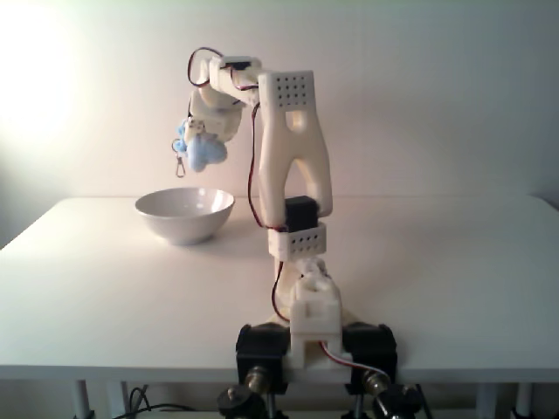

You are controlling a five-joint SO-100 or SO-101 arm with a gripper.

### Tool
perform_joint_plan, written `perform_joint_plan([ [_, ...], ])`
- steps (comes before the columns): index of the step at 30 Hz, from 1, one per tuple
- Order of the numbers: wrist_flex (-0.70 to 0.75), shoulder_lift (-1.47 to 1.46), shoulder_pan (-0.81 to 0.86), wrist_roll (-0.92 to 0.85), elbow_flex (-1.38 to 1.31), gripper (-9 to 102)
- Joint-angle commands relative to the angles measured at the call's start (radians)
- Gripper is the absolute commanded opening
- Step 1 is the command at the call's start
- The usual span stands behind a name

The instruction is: Grasp a skyblue doll and put it into the bowl.

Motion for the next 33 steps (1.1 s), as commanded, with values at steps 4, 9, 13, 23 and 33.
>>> perform_joint_plan([
  [4, -0.129, -0.063, -0.060, 0.005, -0.023, 5],
  [9, -0.143, -0.114, -0.107, 0.003, -0.025, 5],
  [13, -0.143, -0.110, -0.114, -0.005, -0.021, 8],
  [23, -0.141, -0.083, -0.040, -0.011, -0.023, 49],
  [33, -0.143, 0.023, -0.006, -0.011, -0.023, 74],
])
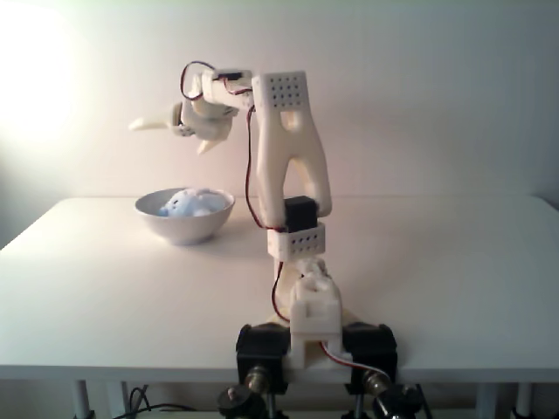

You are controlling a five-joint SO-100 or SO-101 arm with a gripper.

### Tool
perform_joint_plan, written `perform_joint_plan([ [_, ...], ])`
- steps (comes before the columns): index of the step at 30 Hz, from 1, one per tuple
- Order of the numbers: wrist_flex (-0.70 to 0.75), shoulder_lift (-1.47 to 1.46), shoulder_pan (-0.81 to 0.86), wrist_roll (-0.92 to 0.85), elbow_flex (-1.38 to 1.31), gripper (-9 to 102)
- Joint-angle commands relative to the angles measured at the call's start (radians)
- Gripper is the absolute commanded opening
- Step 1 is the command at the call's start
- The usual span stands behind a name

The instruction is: Grasp a skyblue doll and put it into the bowl.

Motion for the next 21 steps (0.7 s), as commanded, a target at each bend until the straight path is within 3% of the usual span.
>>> perform_joint_plan([
  [1, -0.014, 0.083, 0.006, -0.008, -0.023, 74],
  [6, 0.002, 0.167, 0.041, -0.008, -0.012, 62],
  [16, 0.107, 0.449, 0.164, 0.003, -0.003, 0],
  [21, 0.187, 0.574, 0.314, 0.005, -0.003, 2],
])
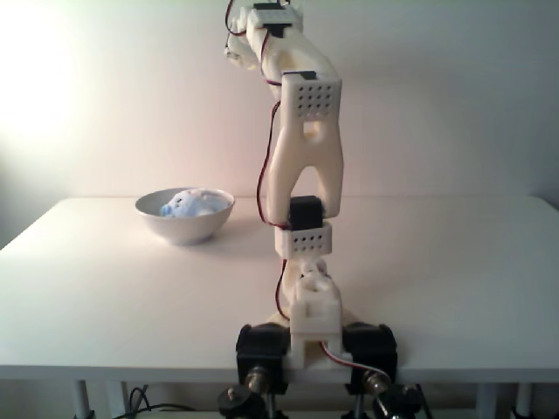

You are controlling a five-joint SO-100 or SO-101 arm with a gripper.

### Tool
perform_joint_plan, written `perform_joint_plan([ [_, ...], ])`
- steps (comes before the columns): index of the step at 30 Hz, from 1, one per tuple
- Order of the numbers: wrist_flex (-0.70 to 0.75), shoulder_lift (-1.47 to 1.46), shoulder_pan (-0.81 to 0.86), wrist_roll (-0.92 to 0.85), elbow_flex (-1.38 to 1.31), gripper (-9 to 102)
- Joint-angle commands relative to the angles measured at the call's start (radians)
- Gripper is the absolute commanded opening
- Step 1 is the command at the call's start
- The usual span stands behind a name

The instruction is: Grasp a skyblue doll and put it into the bowl.

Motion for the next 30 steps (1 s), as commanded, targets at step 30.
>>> perform_joint_plan([
  [30, 0.324, 1.100, 0.272, 0.002, 0.939, 2],
])
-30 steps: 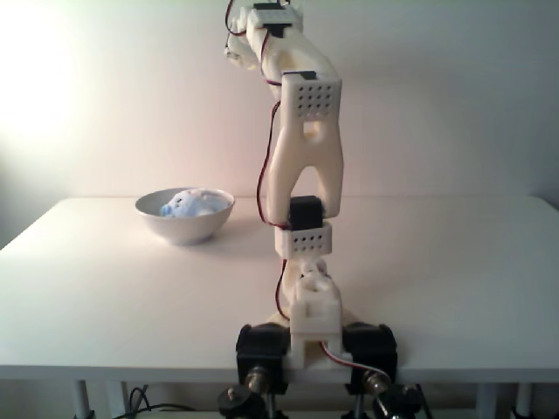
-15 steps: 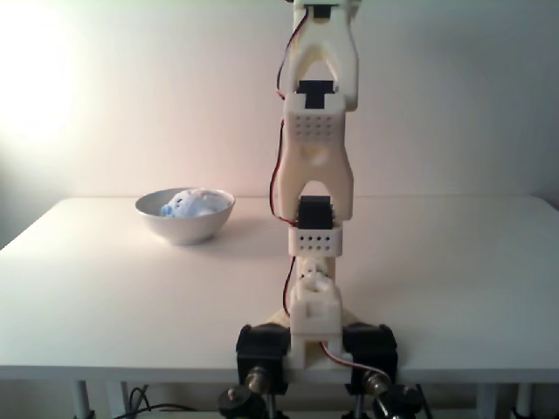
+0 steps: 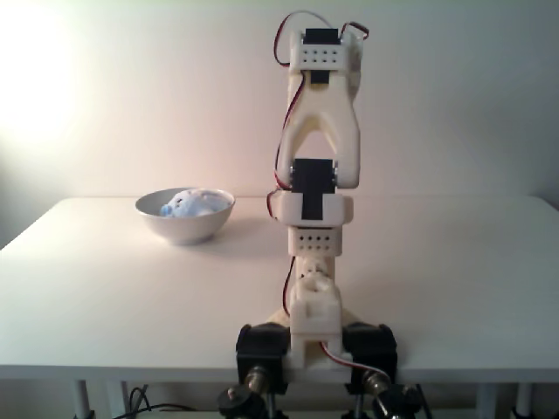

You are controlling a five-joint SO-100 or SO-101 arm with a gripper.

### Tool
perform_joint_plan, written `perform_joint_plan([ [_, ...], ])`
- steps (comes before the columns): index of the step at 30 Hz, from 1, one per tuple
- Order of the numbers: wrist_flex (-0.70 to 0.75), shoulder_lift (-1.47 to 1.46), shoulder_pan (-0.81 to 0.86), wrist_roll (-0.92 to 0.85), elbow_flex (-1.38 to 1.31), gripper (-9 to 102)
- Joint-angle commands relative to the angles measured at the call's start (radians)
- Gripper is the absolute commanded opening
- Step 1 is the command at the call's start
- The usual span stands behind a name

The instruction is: Grasp a skyblue doll and put it into the bowl.

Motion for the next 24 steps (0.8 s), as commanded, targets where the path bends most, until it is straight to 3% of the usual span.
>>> perform_joint_plan([
  [1, 0.020, 0.080, -0.038, 0.002, 0.115, 2],
  [14, 0.215, 0.291, -0.087, -0.011, 0.540, 2],
  [24, 0.209, 0.525, -0.087, -0.011, 0.792, 2],
])
